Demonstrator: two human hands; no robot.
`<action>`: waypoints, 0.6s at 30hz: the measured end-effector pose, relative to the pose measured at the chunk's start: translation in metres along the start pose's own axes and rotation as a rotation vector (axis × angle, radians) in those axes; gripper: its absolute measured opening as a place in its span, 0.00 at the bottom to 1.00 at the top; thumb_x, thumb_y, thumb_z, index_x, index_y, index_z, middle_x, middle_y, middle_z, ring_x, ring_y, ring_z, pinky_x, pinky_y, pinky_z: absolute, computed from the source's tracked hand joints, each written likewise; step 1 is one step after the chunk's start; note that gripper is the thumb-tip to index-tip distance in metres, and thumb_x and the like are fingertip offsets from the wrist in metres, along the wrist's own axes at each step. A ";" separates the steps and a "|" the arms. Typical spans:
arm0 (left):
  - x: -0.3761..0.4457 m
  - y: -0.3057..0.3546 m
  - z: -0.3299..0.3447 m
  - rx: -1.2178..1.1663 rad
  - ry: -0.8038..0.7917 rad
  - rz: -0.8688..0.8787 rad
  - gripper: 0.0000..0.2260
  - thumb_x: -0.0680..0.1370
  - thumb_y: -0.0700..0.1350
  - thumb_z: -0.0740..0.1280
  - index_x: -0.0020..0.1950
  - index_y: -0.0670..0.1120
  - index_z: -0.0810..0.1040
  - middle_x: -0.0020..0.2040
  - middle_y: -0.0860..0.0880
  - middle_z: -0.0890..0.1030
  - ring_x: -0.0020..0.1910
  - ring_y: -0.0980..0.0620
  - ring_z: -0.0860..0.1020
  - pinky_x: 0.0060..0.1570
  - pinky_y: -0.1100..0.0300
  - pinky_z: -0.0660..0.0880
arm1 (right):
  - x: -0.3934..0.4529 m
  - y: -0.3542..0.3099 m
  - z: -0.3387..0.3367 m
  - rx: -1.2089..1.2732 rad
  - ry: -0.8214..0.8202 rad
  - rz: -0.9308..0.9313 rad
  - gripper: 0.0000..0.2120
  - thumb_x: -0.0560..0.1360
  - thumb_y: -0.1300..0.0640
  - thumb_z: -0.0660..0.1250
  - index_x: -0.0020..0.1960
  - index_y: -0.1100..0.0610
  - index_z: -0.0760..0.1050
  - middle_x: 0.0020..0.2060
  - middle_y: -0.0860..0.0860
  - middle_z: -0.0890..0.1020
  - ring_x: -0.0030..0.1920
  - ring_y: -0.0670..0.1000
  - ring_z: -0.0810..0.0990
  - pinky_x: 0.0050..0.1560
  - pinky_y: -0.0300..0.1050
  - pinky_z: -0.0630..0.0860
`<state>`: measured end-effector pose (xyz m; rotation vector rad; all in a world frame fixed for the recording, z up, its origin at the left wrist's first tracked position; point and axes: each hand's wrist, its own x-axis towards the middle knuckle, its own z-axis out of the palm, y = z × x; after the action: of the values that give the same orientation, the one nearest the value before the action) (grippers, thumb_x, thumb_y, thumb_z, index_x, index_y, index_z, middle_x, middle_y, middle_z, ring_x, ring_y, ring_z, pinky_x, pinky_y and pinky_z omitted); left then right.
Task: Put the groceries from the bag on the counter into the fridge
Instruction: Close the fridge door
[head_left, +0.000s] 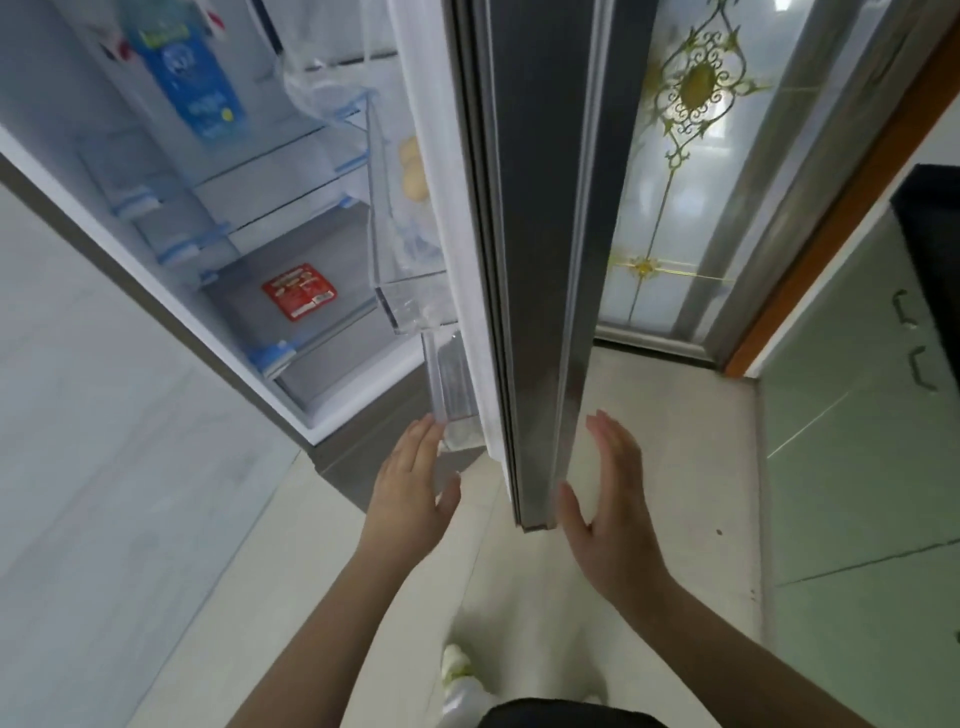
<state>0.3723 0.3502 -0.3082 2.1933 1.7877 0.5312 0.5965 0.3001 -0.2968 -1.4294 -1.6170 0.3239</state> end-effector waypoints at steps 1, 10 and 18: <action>-0.007 0.004 -0.003 -0.050 0.031 -0.015 0.27 0.79 0.48 0.66 0.77 0.49 0.62 0.76 0.50 0.65 0.75 0.50 0.63 0.73 0.50 0.63 | 0.000 -0.001 0.003 0.037 -0.044 0.032 0.29 0.78 0.55 0.63 0.75 0.57 0.56 0.72 0.57 0.65 0.73 0.52 0.64 0.71 0.38 0.62; -0.061 0.043 -0.034 -0.400 0.130 0.009 0.18 0.78 0.52 0.61 0.68 0.56 0.65 0.59 0.60 0.73 0.60 0.63 0.73 0.59 0.70 0.69 | 0.012 -0.023 0.040 0.258 -0.175 0.064 0.25 0.78 0.55 0.65 0.72 0.58 0.63 0.66 0.51 0.72 0.64 0.44 0.73 0.61 0.37 0.73; -0.041 0.007 -0.062 -0.410 0.277 -0.110 0.21 0.78 0.48 0.66 0.68 0.59 0.64 0.62 0.56 0.75 0.60 0.63 0.74 0.57 0.61 0.75 | 0.041 -0.060 0.077 0.418 -0.290 0.061 0.20 0.76 0.66 0.63 0.66 0.54 0.67 0.58 0.45 0.76 0.59 0.45 0.77 0.57 0.41 0.76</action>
<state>0.3447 0.3067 -0.2545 1.8008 1.7218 1.1107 0.5038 0.3470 -0.2773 -1.1464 -1.6120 0.8838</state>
